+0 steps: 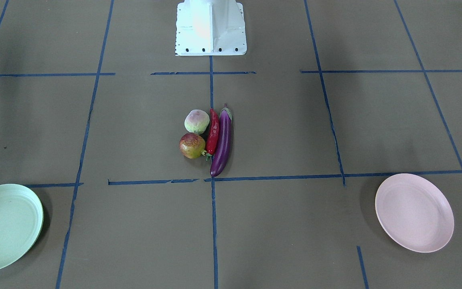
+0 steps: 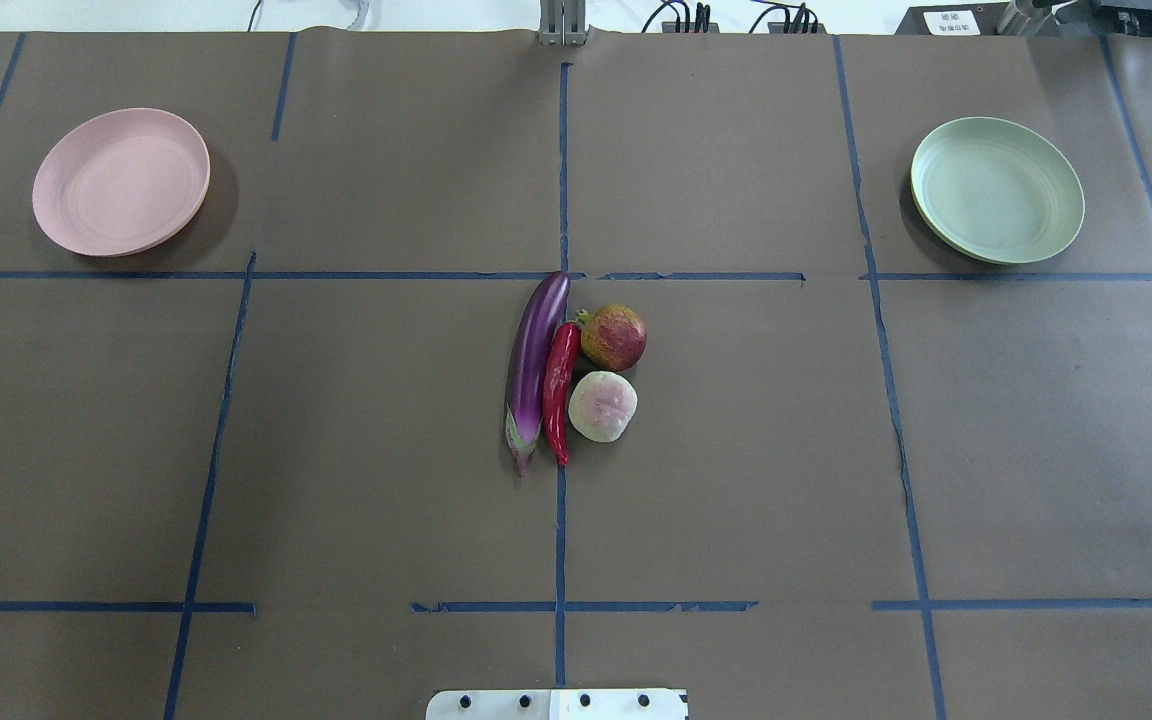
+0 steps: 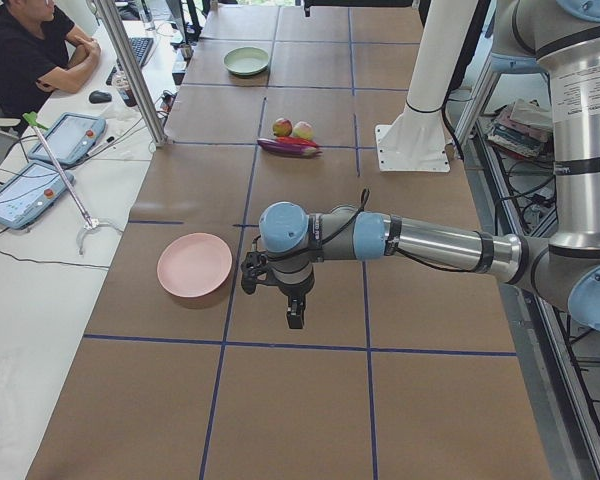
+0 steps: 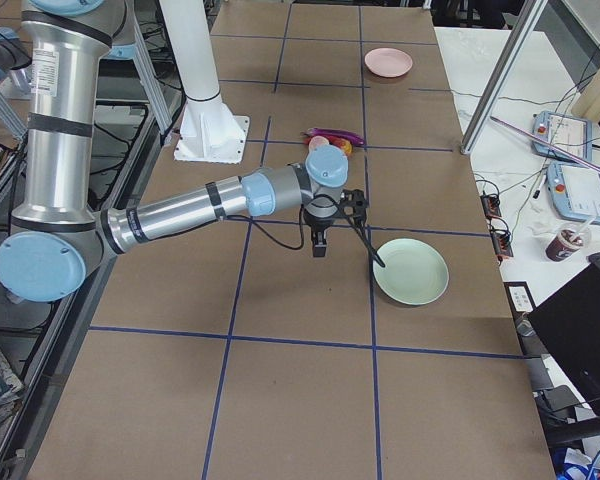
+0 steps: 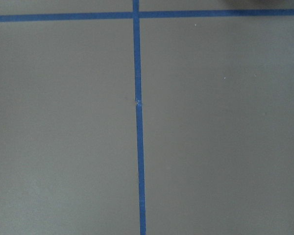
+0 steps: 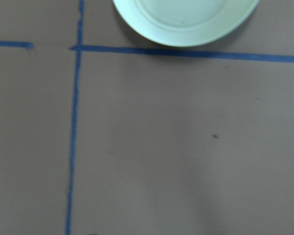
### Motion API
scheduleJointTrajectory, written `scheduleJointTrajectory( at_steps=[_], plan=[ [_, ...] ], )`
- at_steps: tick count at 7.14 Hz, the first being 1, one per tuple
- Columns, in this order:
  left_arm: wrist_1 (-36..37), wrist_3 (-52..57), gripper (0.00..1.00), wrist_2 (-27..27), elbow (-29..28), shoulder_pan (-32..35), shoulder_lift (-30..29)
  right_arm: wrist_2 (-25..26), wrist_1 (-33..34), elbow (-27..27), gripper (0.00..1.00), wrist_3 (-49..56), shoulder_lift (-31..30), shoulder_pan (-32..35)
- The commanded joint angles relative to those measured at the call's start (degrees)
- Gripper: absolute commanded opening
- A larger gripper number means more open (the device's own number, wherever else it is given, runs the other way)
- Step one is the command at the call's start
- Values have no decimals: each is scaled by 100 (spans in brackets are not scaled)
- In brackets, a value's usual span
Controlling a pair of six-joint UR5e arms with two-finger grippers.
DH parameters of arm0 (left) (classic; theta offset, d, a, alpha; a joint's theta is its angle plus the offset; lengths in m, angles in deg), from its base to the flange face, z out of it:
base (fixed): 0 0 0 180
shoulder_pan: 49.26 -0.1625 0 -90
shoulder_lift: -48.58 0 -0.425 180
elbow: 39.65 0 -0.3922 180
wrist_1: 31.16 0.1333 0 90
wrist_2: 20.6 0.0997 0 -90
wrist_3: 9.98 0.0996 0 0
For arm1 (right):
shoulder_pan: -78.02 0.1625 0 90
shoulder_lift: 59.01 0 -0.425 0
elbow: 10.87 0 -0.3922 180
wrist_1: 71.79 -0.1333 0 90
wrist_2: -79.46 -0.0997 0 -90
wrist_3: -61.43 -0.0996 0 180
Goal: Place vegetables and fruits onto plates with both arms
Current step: 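Reach the right gripper down and grasp the red-green pomegranate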
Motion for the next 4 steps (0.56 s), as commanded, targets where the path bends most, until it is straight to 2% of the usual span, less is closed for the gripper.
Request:
scheduleJointTrajectory(
  at_steps=[1, 3, 4],
  plan=[
    [-107, 8, 100, 3, 15, -9, 0, 378, 0, -9, 100, -2411, 1426, -1185],
    [-107, -10, 100, 3, -3, -27, 0, 1719, 0, -463, 100, -3837, 2681, -2503],
    [-107, -10, 100, 3, -3, -27, 0, 2170, -17, -806, 100, -4393, 3167, -2997]
  ],
)
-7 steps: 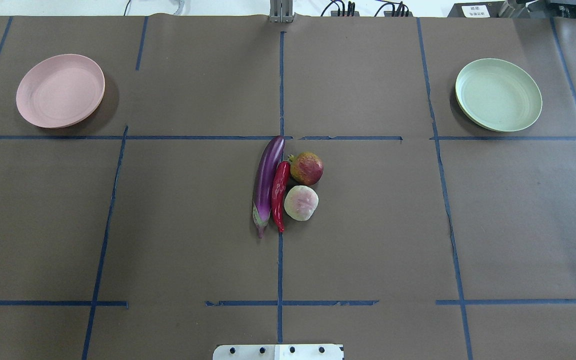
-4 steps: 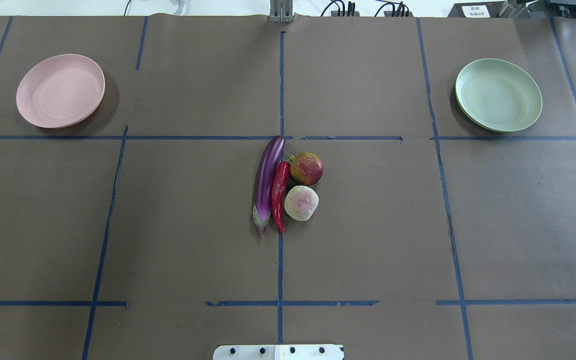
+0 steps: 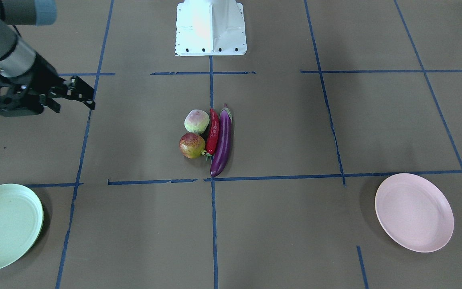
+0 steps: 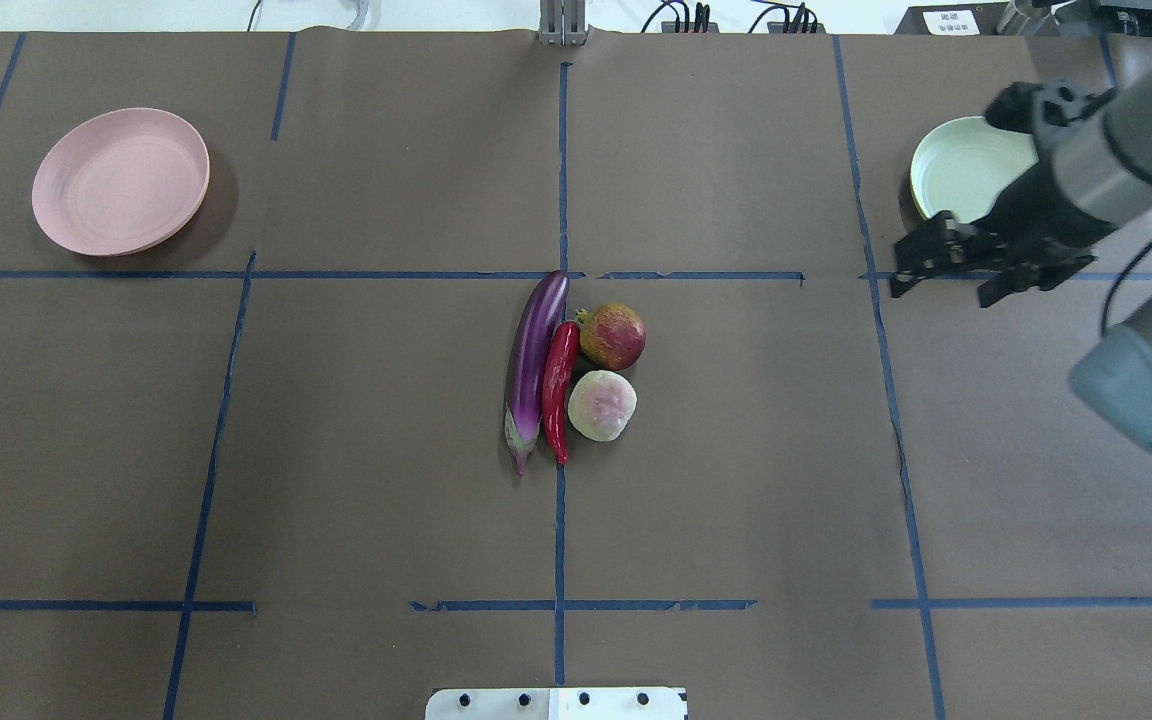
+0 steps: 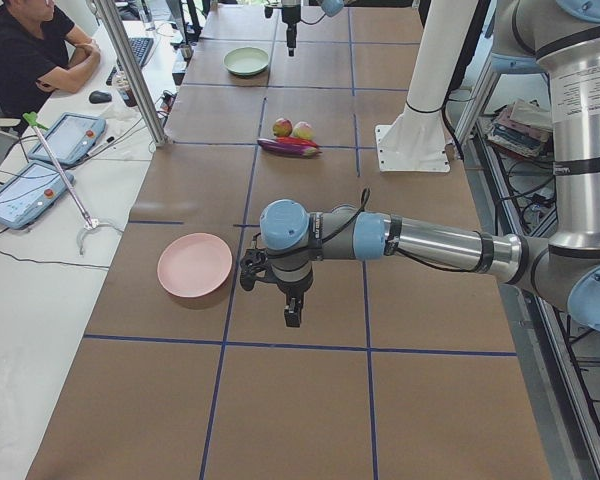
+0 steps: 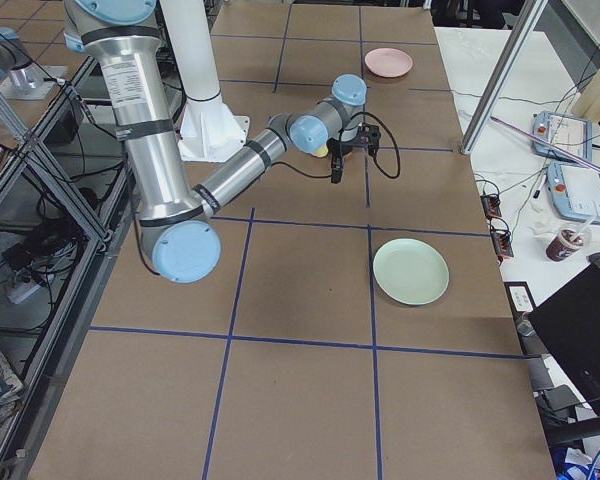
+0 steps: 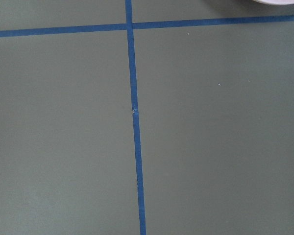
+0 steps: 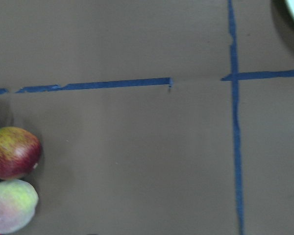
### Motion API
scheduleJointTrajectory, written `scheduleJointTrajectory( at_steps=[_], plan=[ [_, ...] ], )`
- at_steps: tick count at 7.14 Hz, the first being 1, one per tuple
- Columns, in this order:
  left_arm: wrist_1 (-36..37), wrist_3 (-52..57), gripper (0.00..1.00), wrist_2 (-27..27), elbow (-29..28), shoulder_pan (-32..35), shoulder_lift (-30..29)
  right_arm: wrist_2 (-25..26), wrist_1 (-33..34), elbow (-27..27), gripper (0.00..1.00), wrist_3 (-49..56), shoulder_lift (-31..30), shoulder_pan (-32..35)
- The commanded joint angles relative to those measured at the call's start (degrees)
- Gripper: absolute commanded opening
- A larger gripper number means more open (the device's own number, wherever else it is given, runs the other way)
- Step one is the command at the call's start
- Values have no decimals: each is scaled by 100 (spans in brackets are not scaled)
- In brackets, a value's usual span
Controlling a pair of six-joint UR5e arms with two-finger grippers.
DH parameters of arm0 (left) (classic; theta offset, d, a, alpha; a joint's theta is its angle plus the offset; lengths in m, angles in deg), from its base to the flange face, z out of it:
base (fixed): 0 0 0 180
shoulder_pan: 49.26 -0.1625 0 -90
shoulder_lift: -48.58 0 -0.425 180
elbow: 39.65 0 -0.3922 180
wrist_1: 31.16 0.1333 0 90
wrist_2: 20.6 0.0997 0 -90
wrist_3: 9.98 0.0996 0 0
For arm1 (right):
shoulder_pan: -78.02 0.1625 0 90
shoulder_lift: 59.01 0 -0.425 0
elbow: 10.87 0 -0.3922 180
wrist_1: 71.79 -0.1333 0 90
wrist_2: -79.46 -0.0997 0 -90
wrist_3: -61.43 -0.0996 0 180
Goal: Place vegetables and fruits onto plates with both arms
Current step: 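Reach the right gripper down and grasp the red-green pomegranate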
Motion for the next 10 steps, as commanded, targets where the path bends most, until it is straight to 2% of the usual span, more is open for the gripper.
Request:
scheduleJointTrajectory(
  at_steps=[1, 3, 4, 6, 7, 9, 10],
  plan=[
    [-2, -10, 100, 0, -4, -5, 0, 1026, -249, -708, 100, -987, 1048, -956],
    [-10, -10, 100, -9, -4, -13, 0, 1974, -2166, -1428, 100, -1968, 1060, -1387],
    [-11, -11, 100, -9, -4, -13, 0, 1996, -2463, -1858, 100, -2121, 1191, -1476],
    [-28, -19, 100, -9, 5, -5, 0, 1996, -2413, -2107, 100, -2174, 1332, -1573],
    [-28, -19, 100, -17, 13, -13, -17, 1996, -2422, -2500, 100, -2305, 1620, -1626],
    [-90, -28, 100, -17, 5, -13, -17, 1996, -2440, -2609, 100, -2500, 1737, -1626],
    [-90, -28, 100, -17, 13, -13, -17, 2031, -2448, -2871, 100, -2483, 1833, -1626]
  ],
)
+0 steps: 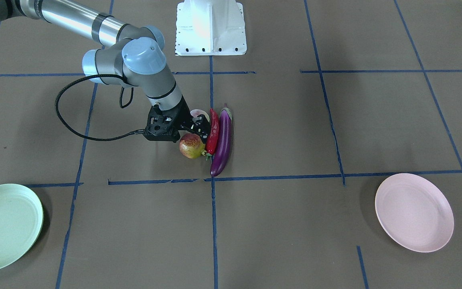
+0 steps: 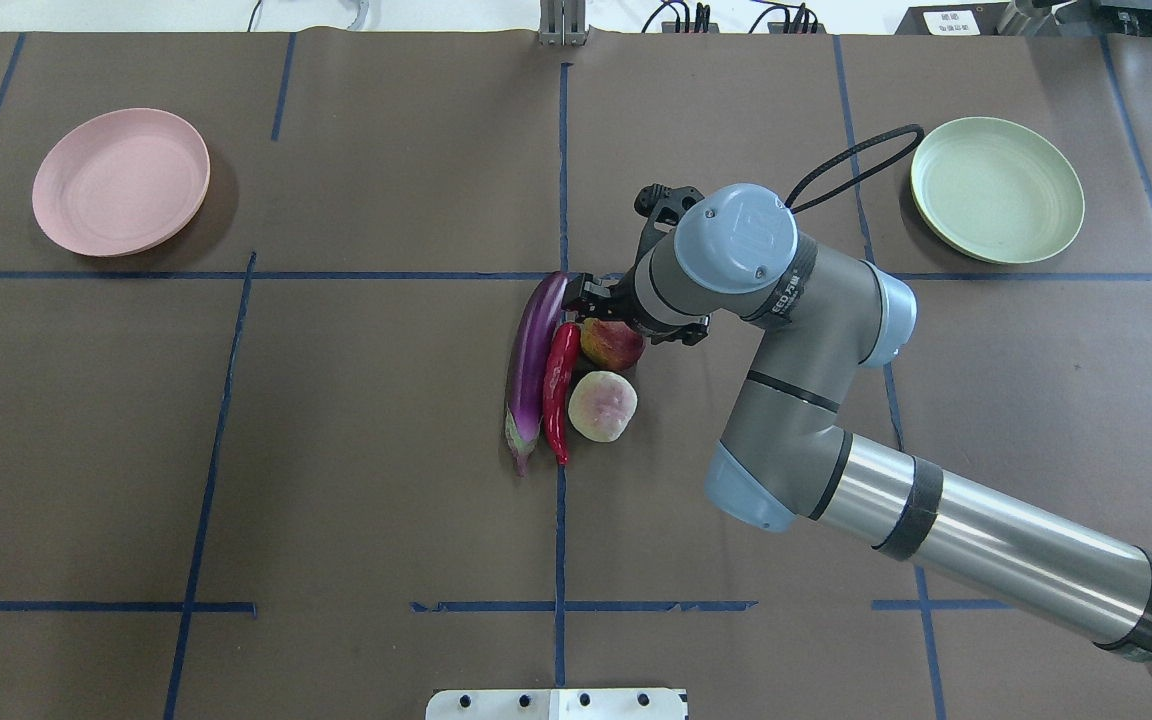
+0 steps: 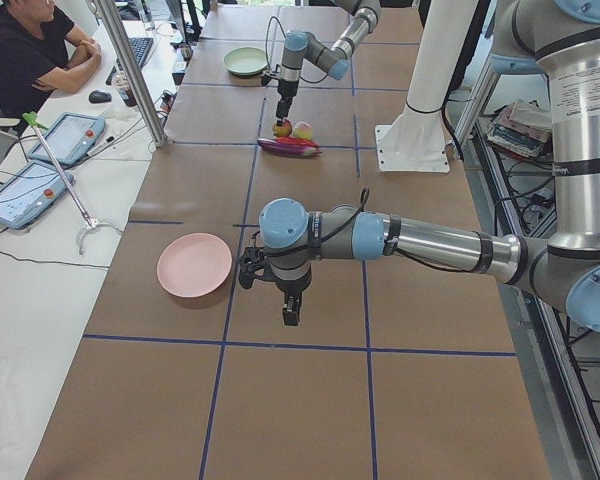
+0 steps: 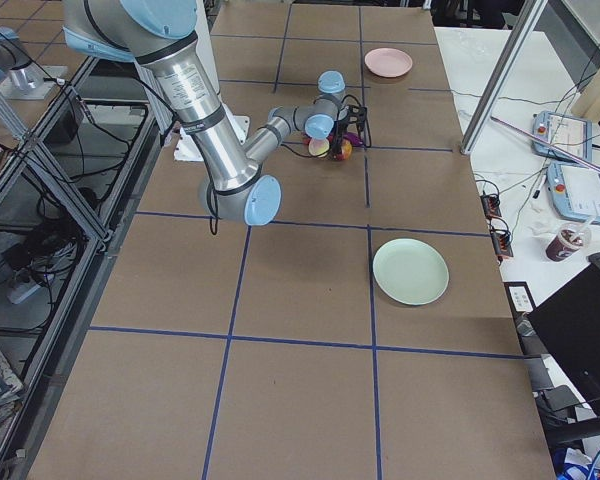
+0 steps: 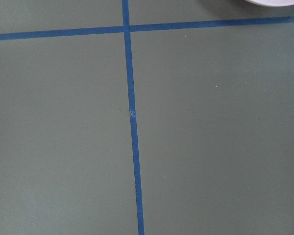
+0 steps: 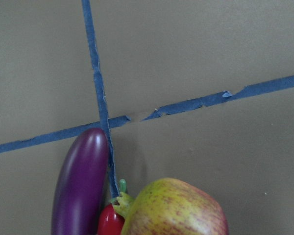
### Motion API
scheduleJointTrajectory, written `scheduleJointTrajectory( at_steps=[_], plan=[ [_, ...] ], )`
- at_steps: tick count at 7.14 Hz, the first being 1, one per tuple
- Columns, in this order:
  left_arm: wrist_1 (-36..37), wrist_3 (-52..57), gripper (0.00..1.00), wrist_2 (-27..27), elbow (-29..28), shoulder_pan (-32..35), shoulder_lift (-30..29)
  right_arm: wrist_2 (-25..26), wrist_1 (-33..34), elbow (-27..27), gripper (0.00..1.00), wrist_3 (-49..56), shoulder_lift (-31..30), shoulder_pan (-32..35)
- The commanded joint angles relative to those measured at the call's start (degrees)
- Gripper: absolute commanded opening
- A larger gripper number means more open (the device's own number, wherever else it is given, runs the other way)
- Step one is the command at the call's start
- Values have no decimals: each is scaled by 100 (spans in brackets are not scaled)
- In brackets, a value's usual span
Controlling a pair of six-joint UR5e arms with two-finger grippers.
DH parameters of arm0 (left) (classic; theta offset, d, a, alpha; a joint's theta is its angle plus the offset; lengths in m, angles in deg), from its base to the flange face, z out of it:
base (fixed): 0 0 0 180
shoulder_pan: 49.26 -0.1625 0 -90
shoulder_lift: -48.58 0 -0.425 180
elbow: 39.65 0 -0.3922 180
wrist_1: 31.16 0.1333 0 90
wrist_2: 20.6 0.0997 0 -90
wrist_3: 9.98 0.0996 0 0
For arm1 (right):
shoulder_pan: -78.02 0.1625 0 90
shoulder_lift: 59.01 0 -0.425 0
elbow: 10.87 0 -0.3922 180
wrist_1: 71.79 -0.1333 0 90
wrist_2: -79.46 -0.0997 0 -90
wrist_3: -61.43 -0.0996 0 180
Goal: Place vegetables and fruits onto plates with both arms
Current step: 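Reach the right gripper down and grasp the red-green pomegranate, then carry the pomegranate to the green plate while the left arm reaches in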
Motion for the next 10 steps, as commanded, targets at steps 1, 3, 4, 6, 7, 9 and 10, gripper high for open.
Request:
scheduleJointTrajectory(
  at_steps=[1, 3, 4, 6, 7, 9, 10],
  plan=[
    [-7, -1, 100, 0, 6, -1, -1, 28, -10, -348, 100, -16, 130, -30],
    [-7, -10, 100, 0, 15, -1, -1, 80, 8, -384, 87, -33, 139, -92],
    [-7, -19, 100, -9, 24, -1, -9, 72, 25, -375, 20, -86, 139, -84],
    [-25, -19, 100, -532, 15, -140, -71, -216, 182, -9, 0, -86, 61, 125],
    [-86, -123, 100, -798, 6, -298, -315, -584, 679, 499, 0, 1, -123, 571],
    [-279, -650, 100, -827, 6, -971, -1034, -851, 746, 505, 0, 1285, -483, 1442],
    [-497, -1513, 100, -792, 15, -1463, -1438, -1104, 746, 208, 0, 1842, -546, 1890]
  ],
)
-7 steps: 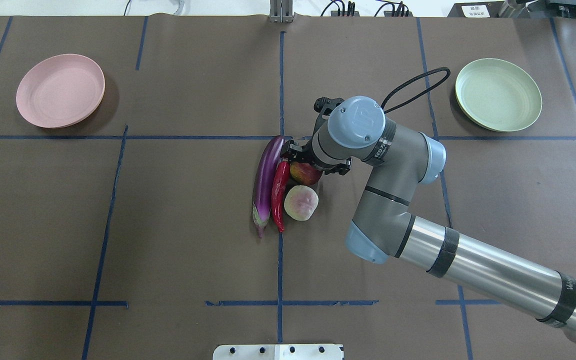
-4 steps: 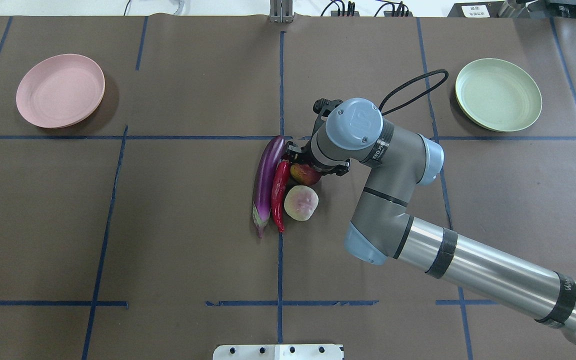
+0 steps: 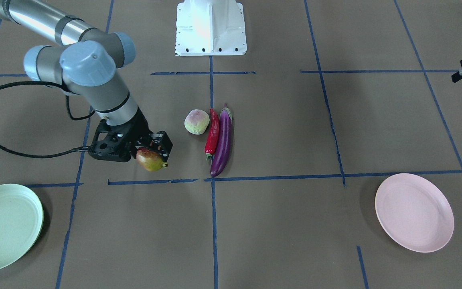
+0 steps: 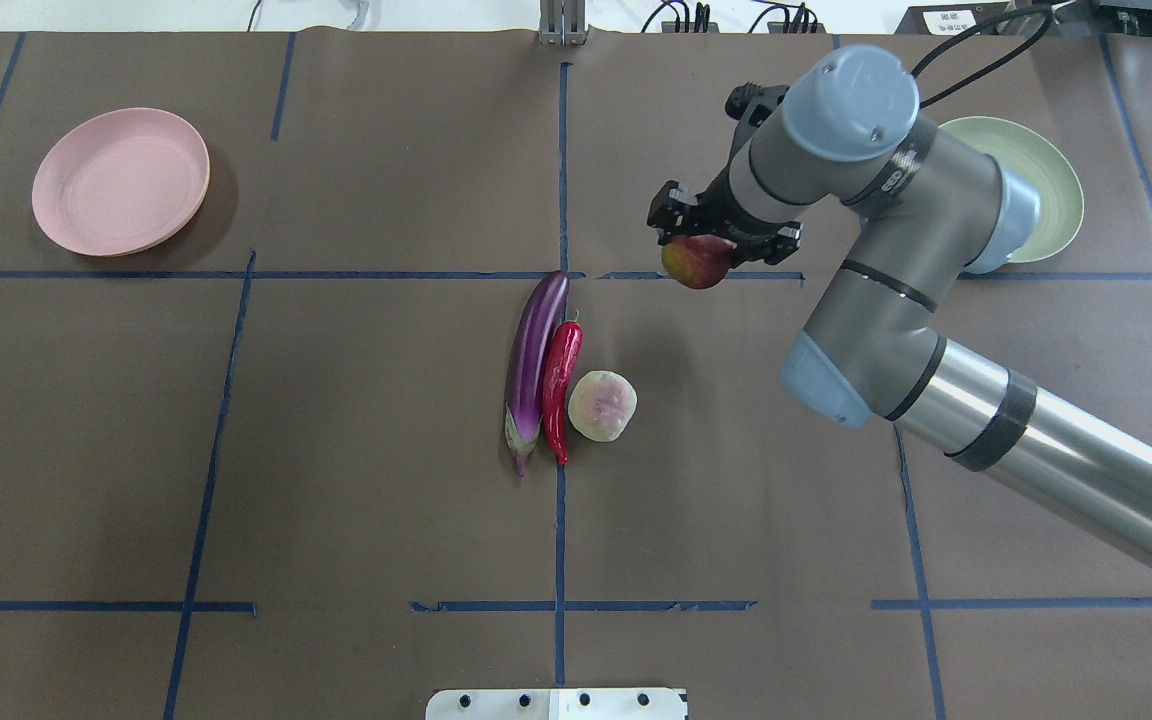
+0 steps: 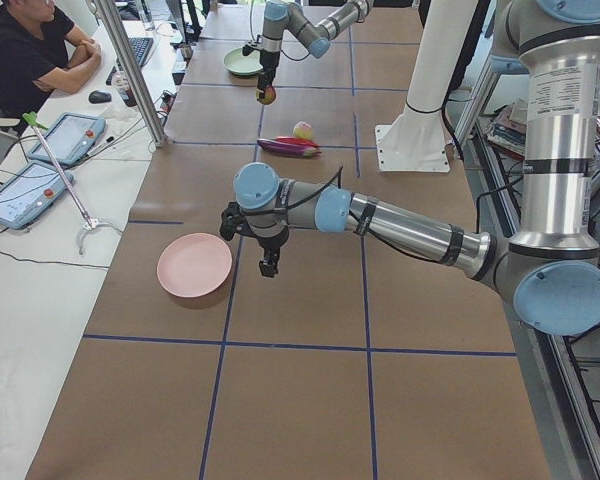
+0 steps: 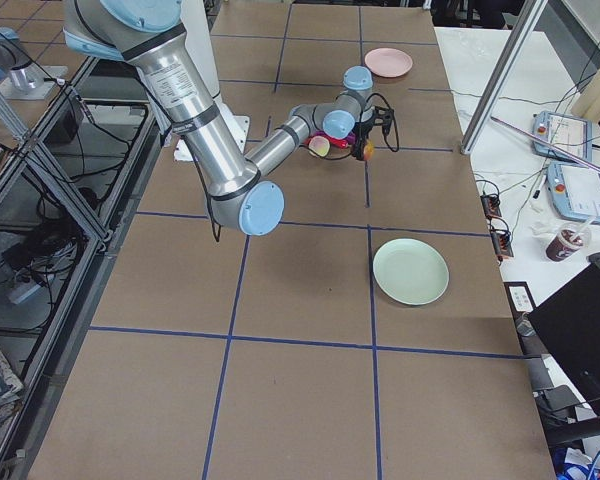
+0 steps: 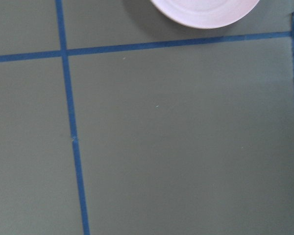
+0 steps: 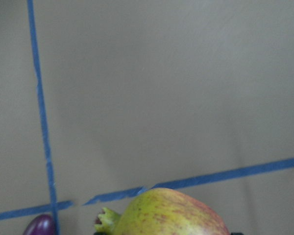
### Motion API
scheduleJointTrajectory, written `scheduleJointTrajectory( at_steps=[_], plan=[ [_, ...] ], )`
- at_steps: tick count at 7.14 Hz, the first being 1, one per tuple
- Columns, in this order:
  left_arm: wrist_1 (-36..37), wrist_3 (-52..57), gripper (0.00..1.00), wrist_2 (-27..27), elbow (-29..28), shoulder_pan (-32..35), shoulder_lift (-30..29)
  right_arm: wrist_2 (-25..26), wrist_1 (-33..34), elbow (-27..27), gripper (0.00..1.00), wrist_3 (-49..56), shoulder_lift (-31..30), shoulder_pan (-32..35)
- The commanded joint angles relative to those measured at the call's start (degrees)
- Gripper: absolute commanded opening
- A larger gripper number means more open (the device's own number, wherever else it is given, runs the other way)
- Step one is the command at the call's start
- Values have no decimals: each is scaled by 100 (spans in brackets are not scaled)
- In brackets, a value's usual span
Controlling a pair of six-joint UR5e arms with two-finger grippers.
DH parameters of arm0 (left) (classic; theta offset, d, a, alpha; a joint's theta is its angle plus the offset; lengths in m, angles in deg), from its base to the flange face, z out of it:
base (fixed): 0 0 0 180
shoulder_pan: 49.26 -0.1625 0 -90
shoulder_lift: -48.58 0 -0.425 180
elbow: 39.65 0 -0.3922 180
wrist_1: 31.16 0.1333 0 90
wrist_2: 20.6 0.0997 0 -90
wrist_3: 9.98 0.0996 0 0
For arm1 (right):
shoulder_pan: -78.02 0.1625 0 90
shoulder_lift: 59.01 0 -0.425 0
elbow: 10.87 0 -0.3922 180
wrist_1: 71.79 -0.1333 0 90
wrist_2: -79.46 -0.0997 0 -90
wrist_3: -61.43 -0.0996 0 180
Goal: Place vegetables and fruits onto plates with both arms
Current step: 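Carry the pomegranate to the green plate while the left arm reaches in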
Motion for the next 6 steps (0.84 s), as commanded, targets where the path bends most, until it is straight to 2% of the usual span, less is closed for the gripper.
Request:
scheduleJointTrajectory(
  at_steps=[1, 2, 3, 4, 6],
  plan=[
    [-735, -1621, 100, 41, -61, -1123, -912, -601, 19, -531, 0, 1210, -152, 960],
    [-836, -2422, 100, 146, -140, -1720, -1482, -804, 19, -978, 0, 1875, -152, 1364],
    [-811, -3004, 100, 1035, -220, -2440, -2097, -824, 19, -1409, 0, 2561, -152, 1734],
    [-846, -3140, 100, 1679, -455, -3099, -2460, -833, 10, -1692, 0, 2950, -256, 1938],
    [-1011, -3482, 100, 1842, -1332, -3735, -3356, -815, -16, -2061, 3, 3393, -520, 2062]
  ],
)
